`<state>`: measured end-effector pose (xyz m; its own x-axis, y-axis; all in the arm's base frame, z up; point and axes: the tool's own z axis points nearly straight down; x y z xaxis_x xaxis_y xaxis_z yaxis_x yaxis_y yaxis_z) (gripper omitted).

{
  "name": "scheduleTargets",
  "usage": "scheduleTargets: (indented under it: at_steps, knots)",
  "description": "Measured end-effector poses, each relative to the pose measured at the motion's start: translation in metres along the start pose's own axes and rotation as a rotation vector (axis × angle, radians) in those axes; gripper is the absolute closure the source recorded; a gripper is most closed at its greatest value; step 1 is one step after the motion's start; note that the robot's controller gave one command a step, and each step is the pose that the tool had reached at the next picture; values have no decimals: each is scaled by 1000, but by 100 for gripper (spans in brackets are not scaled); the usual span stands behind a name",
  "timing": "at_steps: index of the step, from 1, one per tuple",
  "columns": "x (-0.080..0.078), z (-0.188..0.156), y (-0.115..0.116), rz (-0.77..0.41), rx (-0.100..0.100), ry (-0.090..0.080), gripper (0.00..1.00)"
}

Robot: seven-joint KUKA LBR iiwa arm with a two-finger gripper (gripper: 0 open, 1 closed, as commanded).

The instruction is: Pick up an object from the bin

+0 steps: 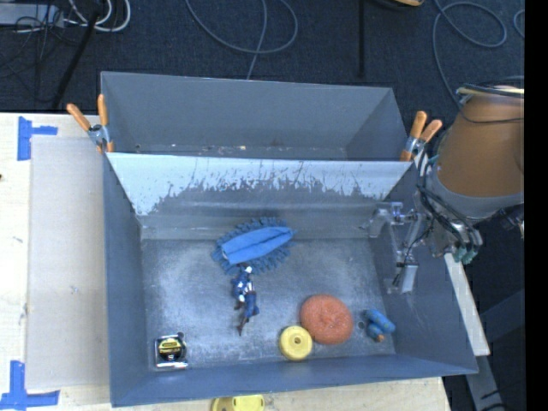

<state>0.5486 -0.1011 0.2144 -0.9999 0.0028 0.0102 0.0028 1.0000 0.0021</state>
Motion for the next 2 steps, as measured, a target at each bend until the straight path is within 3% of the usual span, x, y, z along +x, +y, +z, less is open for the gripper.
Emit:
scheduleTargets:
  at_steps: [1, 2]
  knots:
    - [-1, -5, 0, -2, 1, -8, 0]
    - [-14, 45, 36, -54, 4, -15, 0]
